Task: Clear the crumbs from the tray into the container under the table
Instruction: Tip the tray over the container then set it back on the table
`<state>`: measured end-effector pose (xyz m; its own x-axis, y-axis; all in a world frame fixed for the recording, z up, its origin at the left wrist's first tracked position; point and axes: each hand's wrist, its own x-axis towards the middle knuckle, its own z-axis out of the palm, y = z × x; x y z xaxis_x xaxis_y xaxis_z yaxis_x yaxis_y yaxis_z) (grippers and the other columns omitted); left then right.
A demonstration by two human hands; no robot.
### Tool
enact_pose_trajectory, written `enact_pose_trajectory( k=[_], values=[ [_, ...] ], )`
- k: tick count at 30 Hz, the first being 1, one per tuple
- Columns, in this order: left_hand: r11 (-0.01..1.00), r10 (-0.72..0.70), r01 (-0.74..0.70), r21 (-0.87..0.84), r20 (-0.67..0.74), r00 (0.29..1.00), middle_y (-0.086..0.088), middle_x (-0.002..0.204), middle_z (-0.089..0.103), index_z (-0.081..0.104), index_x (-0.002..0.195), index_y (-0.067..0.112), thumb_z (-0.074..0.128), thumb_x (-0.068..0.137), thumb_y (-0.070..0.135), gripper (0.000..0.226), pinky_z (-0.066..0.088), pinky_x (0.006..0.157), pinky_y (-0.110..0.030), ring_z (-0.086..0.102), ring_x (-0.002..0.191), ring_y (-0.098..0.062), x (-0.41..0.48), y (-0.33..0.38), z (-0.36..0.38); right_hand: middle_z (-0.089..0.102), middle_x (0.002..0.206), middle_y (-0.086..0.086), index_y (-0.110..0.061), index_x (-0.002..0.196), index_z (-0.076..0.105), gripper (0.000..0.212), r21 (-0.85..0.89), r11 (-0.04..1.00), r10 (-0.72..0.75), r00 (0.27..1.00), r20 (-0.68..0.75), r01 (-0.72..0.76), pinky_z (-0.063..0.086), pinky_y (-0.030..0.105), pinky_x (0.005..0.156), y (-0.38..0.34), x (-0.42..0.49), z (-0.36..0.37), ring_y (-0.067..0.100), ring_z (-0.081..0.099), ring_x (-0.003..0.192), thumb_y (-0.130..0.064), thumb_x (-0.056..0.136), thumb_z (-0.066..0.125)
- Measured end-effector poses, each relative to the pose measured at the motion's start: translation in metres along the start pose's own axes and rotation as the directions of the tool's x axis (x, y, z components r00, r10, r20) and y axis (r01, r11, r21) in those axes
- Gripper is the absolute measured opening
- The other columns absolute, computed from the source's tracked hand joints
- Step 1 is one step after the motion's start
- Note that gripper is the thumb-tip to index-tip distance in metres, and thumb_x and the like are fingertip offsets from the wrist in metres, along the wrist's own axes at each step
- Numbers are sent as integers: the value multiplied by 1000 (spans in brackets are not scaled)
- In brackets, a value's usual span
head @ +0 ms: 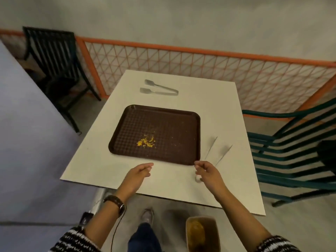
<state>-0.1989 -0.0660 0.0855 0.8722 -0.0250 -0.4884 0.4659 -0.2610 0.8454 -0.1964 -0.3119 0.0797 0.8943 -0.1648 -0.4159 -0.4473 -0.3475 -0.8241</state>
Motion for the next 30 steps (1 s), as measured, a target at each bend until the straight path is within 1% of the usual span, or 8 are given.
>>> enact_pose_trajectory(
  k=[4, 9, 14, 17, 20, 25, 28, 30],
  values=[
    [998, -68, 65, -27, -174, 982, -8, 127, 56, 60, 119, 18, 47, 94, 16, 27, 39, 98, -31, 53, 111, -19, 64, 3, -62, 60, 125, 11, -8, 120, 58, 28, -102, 995, -2, 988, -156, -14, 41, 29, 95, -28, 89, 10, 25, 57, 112, -14, 93, 52],
    [995, -98, 90, -41, -272, 957, -11, 133, 54, 59, 121, 16, 45, 95, 11, 30, 38, 106, -38, 50, 120, -26, 122, 3, -110, 52, 133, 15, -6, 129, 52, 38, -388, 920, -3, 987, -163, -62, 41, 36, 100, -56, 187, 14, 31, 53, 117, -14, 91, 53],
    [993, -91, 72, -93, -223, 970, -4, 129, 56, 61, 116, 22, 46, 94, 11, 29, 40, 103, -36, 52, 117, -21, 158, 6, -134, 35, 150, 10, -14, 137, 45, 50, -683, 727, -109, 994, -15, 69, 34, 48, 108, -84, 274, 30, 35, 39, 130, -15, 88, 51],
    [983, -112, 78, -168, -204, 972, -1, 124, 58, 63, 110, 26, 49, 93, 13, 25, 41, 101, -34, 54, 113, -19, 166, 3, -141, 16, 158, 3, -22, 147, 25, 59, -841, 536, -67, 997, 35, 65, 9, 61, 112, -94, 312, 50, 29, 17, 143, -18, 92, 46],
    [976, -130, 90, -196, -200, 971, 2, 119, 61, 63, 107, 27, 52, 92, 14, 23, 42, 100, -34, 56, 111, -17, 164, 2, -147, 33, 149, 8, -25, 145, 26, 54, -900, 431, -49, 998, 38, 56, -5, 67, 107, -94, 332, 67, 29, 24, 140, -19, 94, 41],
    [967, -153, 96, -236, -237, 960, 0, 114, 61, 64, 107, 21, 51, 91, 7, 25, 44, 94, -30, 57, 108, -19, 145, -13, -148, 59, 115, 16, -23, 130, 47, 38, -967, 252, -207, 978, -11, 43, 12, 58, 111, -84, 317, 84, 39, 52, 109, -18, 93, 39],
    [960, -191, 132, -246, -235, 953, -7, 117, 61, 62, 109, 17, 47, 93, 5, 26, 43, 91, -29, 58, 104, -21, 134, -22, -148, 61, 113, 16, -23, 126, 49, 36, -968, 166, -258, 956, 141, 187, 24, 49, 104, -78, 288, 95, 37, 55, 103, -17, 92, 41],
    [965, -180, 115, -233, -278, 943, -9, 117, 61, 62, 110, 15, 45, 93, 5, 26, 44, 94, -30, 59, 103, -21, 128, -26, -150, 61, 113, 18, -17, 123, 52, 32, -931, 201, -279, 929, 243, 304, 33, 44, 95, -75, 267, 104, 37, 56, 100, -17, 93, 42]
  ],
)
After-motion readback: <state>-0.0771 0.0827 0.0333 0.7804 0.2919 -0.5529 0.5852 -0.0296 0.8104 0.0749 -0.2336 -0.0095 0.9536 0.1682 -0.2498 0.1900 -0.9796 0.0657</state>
